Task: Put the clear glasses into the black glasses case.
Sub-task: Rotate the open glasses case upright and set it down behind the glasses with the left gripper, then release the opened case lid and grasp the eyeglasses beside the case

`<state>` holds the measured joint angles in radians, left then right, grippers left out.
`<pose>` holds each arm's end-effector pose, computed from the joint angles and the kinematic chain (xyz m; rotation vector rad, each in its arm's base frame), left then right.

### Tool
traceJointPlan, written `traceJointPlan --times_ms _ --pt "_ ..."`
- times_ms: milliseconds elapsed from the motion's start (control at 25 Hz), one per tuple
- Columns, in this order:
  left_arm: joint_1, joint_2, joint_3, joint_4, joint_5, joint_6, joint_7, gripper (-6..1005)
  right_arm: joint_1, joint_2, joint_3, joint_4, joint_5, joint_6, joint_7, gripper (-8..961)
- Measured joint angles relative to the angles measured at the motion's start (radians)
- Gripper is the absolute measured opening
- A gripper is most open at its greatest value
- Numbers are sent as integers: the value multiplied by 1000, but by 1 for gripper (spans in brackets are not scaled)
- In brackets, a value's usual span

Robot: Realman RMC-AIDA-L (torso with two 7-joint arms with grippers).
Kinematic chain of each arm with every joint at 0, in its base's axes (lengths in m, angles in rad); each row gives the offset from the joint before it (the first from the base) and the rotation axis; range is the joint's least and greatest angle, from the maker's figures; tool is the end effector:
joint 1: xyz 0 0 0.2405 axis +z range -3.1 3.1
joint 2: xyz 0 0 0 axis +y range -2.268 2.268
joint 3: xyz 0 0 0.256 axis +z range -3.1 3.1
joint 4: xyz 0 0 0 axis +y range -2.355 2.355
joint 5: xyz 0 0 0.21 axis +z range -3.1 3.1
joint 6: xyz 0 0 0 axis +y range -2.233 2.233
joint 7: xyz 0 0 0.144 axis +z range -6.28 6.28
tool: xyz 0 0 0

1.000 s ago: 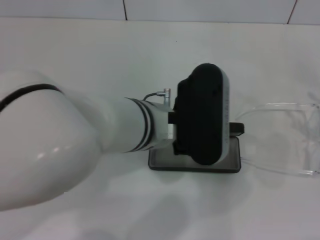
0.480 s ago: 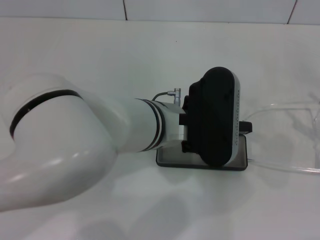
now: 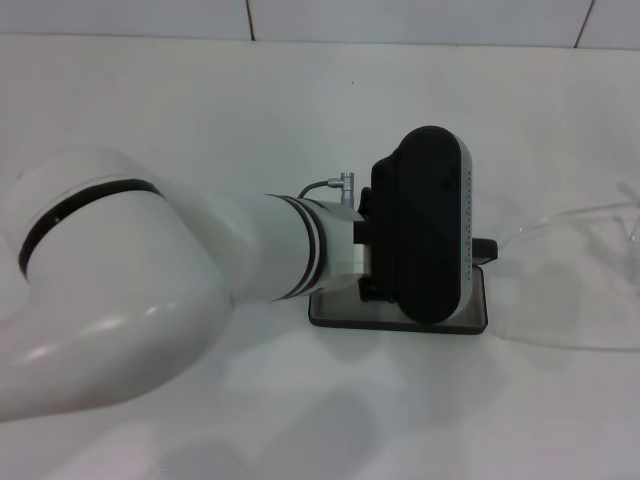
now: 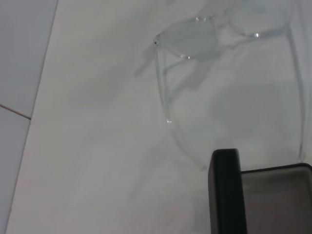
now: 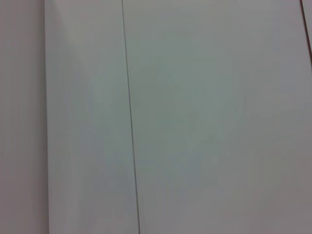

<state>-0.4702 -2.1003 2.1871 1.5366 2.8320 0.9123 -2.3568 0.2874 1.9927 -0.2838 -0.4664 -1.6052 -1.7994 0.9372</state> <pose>-0.0992 0.2972 -0.1199 -2.6062 0.4951 0.4114 0.3334 0.2609 0.1002 -1.9911 0.3346 1.0884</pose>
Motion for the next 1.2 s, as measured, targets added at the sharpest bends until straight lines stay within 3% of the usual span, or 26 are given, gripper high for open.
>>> traceJointPlan --times_ms 80,320,520,680,760,800,920,960,1000,1200 --pt "0 1 2 0 0 0 0 304 0 0 0 0 0 0 0 854" --pt "8 3 0 27 0 6 -1 457 -2 0 0 0 1 0 0 854" --pt "30 5 -9 100 -7 29 -4 455 3 -3 -3 -4 -2 9 26 854" --pt "58 6 -34 179 -80 49 -2 454 28 -14 -21 -68 -67 70 187 854" --pt "64 7 -41 194 -102 51 1 453 43 -15 -38 -135 -128 91 298 854" --pt "94 8 -73 256 -199 57 29 453 48 -13 -54 -191 -159 91 361 854" --pt "119 8 -107 298 -292 63 54 451 46 10 -114 -368 -205 85 516 854" --pt "130 8 -132 316 -341 66 62 451 46 10 -114 -368 -205 85 516 854" --pt "130 8 -132 316 -341 66 62 451 41 18 -165 -492 -227 83 642 854" --pt "194 11 -330 344 -665 100 149 449 42 14 -332 -884 -379 65 1068 854"
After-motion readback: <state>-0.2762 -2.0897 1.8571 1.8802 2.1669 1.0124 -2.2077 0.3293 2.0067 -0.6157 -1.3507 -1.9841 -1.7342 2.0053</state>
